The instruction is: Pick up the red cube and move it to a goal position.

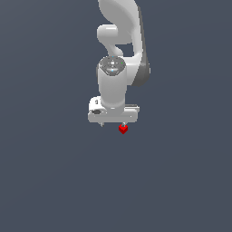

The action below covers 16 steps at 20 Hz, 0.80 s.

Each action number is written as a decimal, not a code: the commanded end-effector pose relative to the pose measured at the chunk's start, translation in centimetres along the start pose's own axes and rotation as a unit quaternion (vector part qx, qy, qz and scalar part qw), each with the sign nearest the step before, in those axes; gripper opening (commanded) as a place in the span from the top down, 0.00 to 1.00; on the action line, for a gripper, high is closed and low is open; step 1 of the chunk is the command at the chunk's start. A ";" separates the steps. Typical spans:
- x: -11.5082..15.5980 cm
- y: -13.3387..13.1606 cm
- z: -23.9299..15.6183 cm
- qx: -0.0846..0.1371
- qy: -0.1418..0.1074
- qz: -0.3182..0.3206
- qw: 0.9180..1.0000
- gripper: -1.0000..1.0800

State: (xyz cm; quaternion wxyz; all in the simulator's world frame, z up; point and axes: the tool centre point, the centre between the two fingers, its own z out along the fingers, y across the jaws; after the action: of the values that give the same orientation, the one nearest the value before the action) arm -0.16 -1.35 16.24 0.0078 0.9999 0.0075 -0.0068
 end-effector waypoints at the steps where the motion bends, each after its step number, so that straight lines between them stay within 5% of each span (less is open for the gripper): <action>1: 0.0 0.0 0.0 0.000 0.000 0.000 1.000 0.04; 16: -1.2 -2.0 3.5 0.002 0.003 -0.097 0.995 0.04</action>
State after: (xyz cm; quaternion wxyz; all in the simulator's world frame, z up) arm -1.18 0.22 13.39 0.0060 0.9962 0.0866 -0.0052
